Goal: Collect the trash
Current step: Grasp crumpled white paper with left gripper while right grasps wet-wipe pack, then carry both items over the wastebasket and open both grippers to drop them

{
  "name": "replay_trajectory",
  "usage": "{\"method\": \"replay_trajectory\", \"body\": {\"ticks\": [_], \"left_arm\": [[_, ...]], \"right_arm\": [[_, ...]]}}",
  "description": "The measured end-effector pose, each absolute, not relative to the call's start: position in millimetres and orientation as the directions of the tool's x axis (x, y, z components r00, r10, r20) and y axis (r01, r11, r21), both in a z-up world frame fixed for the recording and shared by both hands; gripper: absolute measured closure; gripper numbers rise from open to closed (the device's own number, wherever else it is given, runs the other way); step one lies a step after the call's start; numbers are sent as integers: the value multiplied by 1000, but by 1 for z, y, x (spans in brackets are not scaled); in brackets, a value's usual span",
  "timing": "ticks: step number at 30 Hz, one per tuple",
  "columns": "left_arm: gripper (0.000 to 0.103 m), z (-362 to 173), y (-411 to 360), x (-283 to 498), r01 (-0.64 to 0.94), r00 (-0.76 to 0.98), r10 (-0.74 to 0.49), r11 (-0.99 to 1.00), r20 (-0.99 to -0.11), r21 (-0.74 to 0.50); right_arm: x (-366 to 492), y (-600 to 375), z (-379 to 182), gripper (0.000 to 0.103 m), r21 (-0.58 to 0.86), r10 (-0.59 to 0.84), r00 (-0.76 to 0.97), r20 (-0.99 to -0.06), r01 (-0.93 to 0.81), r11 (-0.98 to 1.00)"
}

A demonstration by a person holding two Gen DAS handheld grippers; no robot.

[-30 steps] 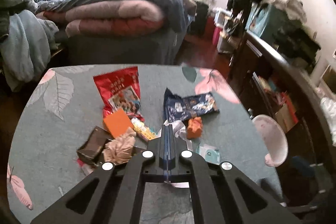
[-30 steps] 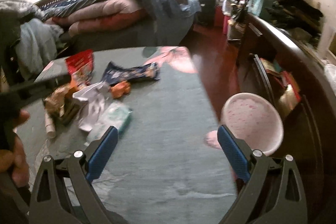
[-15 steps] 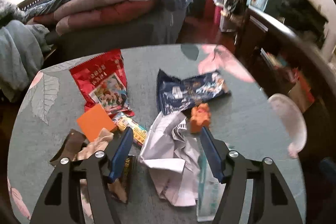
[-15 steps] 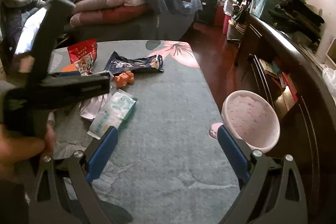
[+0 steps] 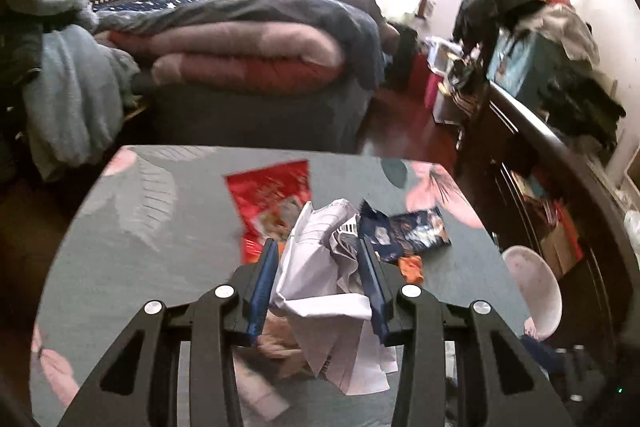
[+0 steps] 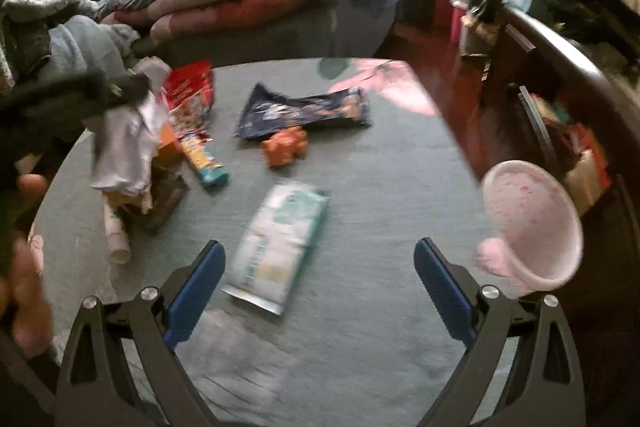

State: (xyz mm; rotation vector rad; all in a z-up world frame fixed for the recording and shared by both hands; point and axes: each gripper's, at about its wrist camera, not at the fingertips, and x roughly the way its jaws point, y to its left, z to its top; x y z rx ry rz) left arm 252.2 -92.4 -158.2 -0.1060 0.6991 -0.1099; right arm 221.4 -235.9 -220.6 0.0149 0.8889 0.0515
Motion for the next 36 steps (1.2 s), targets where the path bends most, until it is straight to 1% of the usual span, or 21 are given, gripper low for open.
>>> {"method": "replay_trajectory", "body": {"ticks": [4, 6, 10, 11, 12, 14, 22, 27, 36], "left_arm": [[62, -156, -81, 246, 56, 764, -131, 989, -631, -138], [62, -157, -77, 246, 56, 761, -133, 989, -635, -139], [62, -160, -72, 246, 60, 755, -142, 987, -640, -148], [62, -160, -71, 246, 63, 755, -146, 987, -639, -151], [62, -160, -72, 244, 63, 756, -146, 987, -638, -151], [62, -160, -72, 243, 65, 756, -149, 986, -637, -153], [62, -153, -79, 237, 79, 763, -150, 987, -629, -140], [62, -146, -97, 234, 108, 767, -165, 986, -621, -128], [62, -139, -158, 233, 229, 741, -262, 964, -618, -135]], "right_arm": [[234, -213, -234, 9, -13, 25, 596, -803, -58, 998], [237, -206, -239, 20, -26, 16, 582, -813, -64, 998], [241, -201, -246, 31, -24, 22, 563, -826, -74, 997], [241, -202, -247, 36, -16, 30, 562, -827, -76, 997], [240, -203, -247, 48, -2, 45, 560, -827, -83, 997], [240, -204, -246, 57, 7, 56, 558, -828, -89, 996], [224, -216, -232, 58, -3, 42, 601, -798, -74, 997], [210, -240, -220, 57, 23, 42, 627, -778, -39, 999], [190, -313, -202, 57, 58, -15, 671, -742, 86, 995]]}}
